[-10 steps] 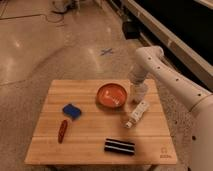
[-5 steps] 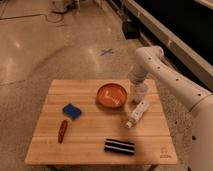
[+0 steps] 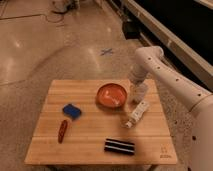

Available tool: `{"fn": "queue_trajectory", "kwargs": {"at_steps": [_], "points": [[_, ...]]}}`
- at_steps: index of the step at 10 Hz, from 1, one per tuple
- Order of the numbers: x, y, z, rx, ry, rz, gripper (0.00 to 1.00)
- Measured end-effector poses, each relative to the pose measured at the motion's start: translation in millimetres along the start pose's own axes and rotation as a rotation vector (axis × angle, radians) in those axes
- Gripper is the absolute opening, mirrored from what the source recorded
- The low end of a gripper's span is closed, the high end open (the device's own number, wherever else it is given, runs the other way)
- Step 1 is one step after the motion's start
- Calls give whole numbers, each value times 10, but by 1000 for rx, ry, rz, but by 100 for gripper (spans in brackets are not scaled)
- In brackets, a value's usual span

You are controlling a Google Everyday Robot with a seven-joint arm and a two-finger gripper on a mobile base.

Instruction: Pick up the ceramic bowl

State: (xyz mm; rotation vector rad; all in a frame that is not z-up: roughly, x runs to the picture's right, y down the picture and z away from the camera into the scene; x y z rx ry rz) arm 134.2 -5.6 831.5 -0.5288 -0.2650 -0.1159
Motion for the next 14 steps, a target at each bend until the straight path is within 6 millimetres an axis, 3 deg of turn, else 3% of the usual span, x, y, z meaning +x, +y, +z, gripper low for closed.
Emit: {"fn": "queue_trajectory", "kwargs": {"at_steps": [5, 9, 14], "points": [[-249, 254, 396, -36, -66, -107, 80], [-239, 451, 767, -73, -77, -154, 80], [-224, 522, 1075, -106, -64, -168, 80]]}}
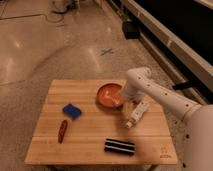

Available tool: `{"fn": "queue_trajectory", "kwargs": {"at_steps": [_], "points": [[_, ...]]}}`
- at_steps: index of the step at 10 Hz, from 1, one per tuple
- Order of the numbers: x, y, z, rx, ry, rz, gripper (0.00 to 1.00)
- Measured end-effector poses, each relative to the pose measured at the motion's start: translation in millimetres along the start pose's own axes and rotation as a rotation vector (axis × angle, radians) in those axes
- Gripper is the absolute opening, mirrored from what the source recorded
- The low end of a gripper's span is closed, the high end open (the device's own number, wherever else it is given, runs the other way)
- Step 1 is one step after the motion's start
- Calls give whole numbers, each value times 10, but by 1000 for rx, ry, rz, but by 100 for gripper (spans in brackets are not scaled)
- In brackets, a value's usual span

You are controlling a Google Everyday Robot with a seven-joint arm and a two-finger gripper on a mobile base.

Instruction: Pick up the ceramic bowl

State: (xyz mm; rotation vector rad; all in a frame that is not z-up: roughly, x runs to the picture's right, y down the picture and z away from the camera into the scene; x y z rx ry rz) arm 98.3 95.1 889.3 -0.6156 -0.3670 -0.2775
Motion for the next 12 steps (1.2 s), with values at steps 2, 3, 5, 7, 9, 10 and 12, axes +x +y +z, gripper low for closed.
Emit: {"fn": "queue_trajectory", "kwargs": {"at_steps": [2, 3, 5, 7, 9, 10, 12], "points": [[-18, -1, 96, -15, 5, -6, 76], [-26, 1, 132, -21, 9, -11, 67], [-38, 27, 203, -41, 18, -21, 47], [-50, 36, 247, -52, 23, -27, 28], [-85, 31, 278, -65, 24, -34, 7], [-93, 18, 274, -64, 21, -33, 2], [-154, -58, 209, -48, -1, -31, 0]]}}
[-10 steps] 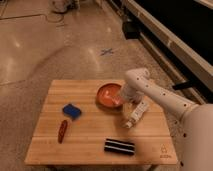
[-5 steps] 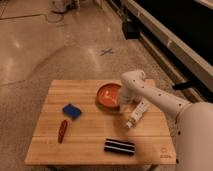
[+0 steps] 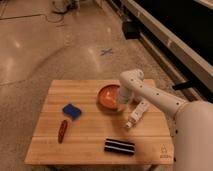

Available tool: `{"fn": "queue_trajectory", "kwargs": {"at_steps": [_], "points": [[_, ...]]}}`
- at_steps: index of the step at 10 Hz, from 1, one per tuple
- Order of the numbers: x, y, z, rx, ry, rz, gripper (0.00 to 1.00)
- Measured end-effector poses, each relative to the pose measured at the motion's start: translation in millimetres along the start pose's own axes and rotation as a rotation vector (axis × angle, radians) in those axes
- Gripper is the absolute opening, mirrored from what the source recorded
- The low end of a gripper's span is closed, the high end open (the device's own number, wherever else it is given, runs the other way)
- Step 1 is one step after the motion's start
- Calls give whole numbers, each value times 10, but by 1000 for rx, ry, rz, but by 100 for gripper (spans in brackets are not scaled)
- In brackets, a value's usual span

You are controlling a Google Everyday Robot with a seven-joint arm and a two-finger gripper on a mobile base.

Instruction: Pick up the ceramic bowl

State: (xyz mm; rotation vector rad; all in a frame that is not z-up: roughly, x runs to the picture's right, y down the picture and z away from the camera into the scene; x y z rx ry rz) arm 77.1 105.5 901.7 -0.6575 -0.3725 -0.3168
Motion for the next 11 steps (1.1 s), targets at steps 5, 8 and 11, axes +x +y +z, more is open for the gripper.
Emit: {"fn": "queue_trajectory", "kwargs": {"at_steps": [5, 8, 11], "points": [[-196, -239, -347, 81, -71, -34, 0], [-277, -332, -589, 139, -104, -58, 0], [-338, -339, -836, 178, -134, -80, 0]]}}
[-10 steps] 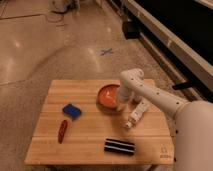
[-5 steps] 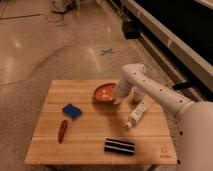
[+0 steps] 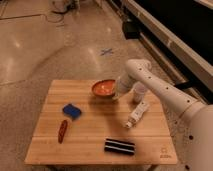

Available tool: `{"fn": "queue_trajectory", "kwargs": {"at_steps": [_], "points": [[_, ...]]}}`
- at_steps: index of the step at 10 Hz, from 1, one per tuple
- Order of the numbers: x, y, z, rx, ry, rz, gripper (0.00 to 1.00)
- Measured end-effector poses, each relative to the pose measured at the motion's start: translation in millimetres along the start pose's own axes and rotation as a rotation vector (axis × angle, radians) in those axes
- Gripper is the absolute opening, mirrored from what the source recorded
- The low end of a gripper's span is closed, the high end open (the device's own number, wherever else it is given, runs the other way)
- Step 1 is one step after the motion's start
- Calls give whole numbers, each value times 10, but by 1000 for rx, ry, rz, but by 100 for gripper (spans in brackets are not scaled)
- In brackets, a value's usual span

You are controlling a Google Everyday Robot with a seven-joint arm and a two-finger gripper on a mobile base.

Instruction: Pick up the ceramic bowl

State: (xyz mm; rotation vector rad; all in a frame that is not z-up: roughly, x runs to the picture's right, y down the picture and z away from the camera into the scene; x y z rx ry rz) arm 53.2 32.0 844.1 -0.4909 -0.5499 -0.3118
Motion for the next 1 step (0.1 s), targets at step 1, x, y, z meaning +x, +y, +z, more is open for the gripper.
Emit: {"fn": "queue_trajectory", "kwargs": {"at_steps": [1], "points": [[-12, 17, -49, -6, -5, 1, 0]]}}
